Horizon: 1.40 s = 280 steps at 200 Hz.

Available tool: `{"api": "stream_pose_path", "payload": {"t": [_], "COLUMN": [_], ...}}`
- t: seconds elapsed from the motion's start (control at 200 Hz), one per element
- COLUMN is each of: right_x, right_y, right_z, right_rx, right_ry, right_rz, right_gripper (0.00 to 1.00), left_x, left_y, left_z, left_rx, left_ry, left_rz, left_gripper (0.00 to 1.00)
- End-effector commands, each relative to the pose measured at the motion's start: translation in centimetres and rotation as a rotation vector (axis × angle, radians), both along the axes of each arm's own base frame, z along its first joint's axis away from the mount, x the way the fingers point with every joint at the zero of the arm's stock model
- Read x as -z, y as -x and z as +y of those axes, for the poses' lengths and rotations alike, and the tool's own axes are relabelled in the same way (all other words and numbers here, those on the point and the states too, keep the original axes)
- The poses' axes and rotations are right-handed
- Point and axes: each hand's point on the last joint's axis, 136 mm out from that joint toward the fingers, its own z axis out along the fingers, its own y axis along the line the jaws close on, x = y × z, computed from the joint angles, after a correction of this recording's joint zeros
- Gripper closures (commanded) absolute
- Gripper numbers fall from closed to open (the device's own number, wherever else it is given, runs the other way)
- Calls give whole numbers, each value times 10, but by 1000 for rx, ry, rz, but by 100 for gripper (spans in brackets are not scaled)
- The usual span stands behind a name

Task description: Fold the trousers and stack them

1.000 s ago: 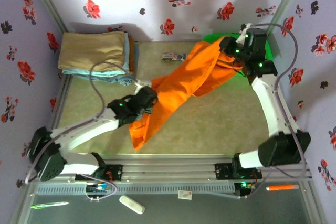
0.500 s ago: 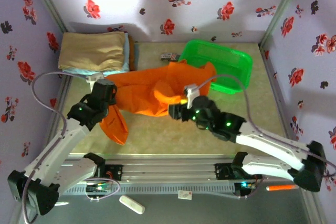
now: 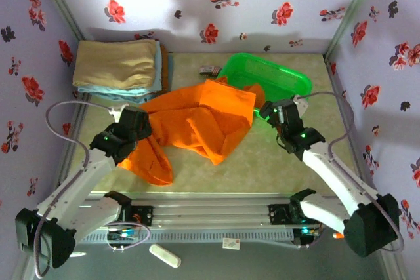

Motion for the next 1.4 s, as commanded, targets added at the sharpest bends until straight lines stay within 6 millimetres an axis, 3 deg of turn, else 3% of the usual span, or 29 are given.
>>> {"api": "stream_pose_path", "payload": {"t": [0.0,0.095,0.215,0.34,0.48,0.615,0.705,0.77,0.8,0.83,0.89,0.92,1.025,1.16,1.285,1.395], "right_x": [3,-7,0,26,60,90,103,110,112,114,111,104,63,-35,-120,-158], "right_y": [-12,-31,-64,-103,-144,-165,-179,-188,-193,-198,-204,-208,-216,-218,-190,-145], "right_z": [19,38,51,50,63,76,88,93,93,91,85,80,68,77,88,99], "right_rx": [-1,-108,-195,-204,-253,-273,-309,-333,-334,-323,-304,-299,-300,-415,-537,-611], "right_ry": [-161,-135,-65,-55,-196,-272,-330,-357,-373,-388,-411,-421,-411,-438,-448,-431], "right_rz": [0,-11,66,189,293,368,375,385,391,390,365,342,239,5,-184,-257], "right_gripper": [5,4,2,2,5,5,11,30,44,67,89,100,100,100,100,100], "left_x": [-6,-10,3,19,29,32,32,32,31,31,31,31,29,25,24,24], "left_y": [-3,-5,-11,-11,-6,0,2,3,4,4,5,6,8,8,6,6], "left_z": [-19,-33,-46,-56,-58,-55,-53,-52,-52,-52,-51,-50,-49,-49,-50,-50], "left_rx": [54,113,148,168,181,185,187,189,191,191,193,192,196,203,198,197], "left_ry": [74,64,61,69,72,66,65,66,66,66,65,64,62,64,75,84], "left_rz": [-4,-2,34,71,90,92,83,79,78,77,78,78,76,61,46,30], "left_gripper": [0,0,0,0,0,0,0,1,1,2,2,3,3,4,5,5]}}
